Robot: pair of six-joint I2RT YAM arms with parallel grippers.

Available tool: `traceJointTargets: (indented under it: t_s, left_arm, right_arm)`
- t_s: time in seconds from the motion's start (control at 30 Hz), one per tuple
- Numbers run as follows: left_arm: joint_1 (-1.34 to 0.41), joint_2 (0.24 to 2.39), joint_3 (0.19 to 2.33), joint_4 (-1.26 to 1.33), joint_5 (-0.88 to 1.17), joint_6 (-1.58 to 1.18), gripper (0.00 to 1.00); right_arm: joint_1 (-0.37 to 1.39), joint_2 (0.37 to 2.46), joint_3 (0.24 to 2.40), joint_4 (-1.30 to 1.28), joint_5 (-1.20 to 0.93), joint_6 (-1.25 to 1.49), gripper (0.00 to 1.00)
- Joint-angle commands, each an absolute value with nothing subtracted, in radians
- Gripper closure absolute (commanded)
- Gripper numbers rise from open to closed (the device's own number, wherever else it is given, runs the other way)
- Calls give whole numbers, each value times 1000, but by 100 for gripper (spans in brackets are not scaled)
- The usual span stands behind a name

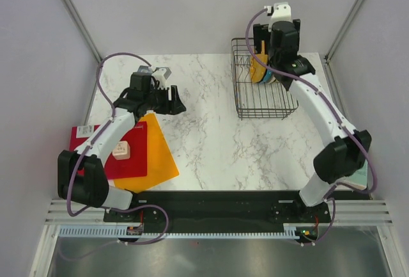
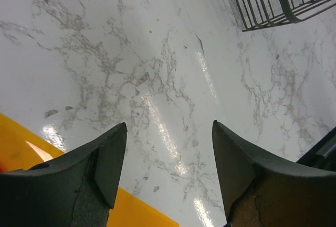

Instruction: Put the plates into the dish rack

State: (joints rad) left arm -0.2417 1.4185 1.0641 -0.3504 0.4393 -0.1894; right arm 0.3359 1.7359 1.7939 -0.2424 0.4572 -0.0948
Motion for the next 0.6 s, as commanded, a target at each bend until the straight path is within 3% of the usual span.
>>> traceJointTargets:
  t_s: [0.0, 0.33, 0.57]
  left_arm:
    - [-233, 1394, 1176, -380, 324, -35, 27]
    - [-235, 1402, 1345, -451, 229, 109, 13]
    - [-235, 1396, 1404, -486, 196, 106, 8]
  right_arm:
    - [330, 1560, 1581, -284, 449, -31, 2]
    - [282, 1105, 1204, -419, 506, -17, 2]
    - [203, 977, 1111, -480, 440, 40, 2]
